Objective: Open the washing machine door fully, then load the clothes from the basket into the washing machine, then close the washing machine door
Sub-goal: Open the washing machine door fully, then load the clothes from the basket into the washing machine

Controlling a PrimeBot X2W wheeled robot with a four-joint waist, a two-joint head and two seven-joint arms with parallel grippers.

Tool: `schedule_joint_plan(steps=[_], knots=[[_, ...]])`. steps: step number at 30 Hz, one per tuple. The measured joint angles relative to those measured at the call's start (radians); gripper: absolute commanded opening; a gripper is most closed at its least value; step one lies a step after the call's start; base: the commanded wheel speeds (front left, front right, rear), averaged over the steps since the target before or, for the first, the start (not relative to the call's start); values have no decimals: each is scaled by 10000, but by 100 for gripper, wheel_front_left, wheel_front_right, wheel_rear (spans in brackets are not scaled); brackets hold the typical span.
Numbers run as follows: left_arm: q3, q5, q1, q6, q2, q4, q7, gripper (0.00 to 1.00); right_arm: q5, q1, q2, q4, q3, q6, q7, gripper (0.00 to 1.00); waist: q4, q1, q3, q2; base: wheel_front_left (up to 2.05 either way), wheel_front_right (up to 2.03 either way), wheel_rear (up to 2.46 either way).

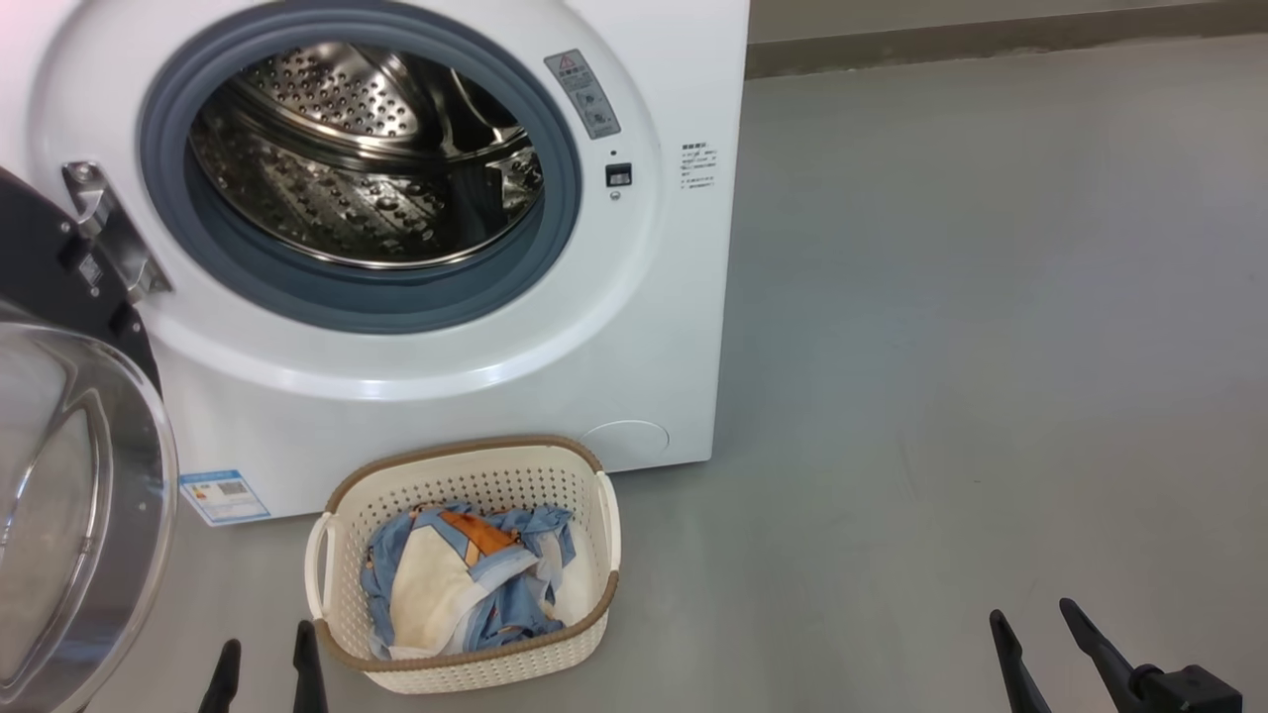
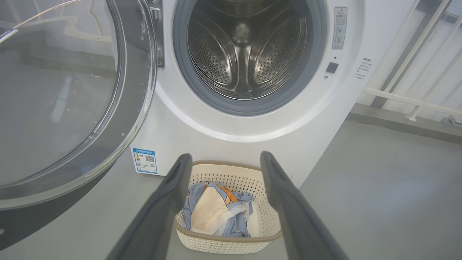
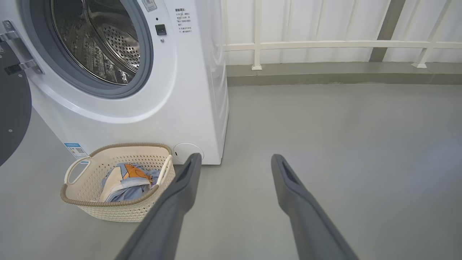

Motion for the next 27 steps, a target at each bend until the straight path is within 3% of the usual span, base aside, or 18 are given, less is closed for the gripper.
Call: schedule_joint_plan(steps=[27], knots=[[272, -63, 256, 56, -2, -173, 0, 100, 0, -2, -77, 10, -90, 0, 0, 100, 167, 0, -242, 0, 0, 0, 0]])
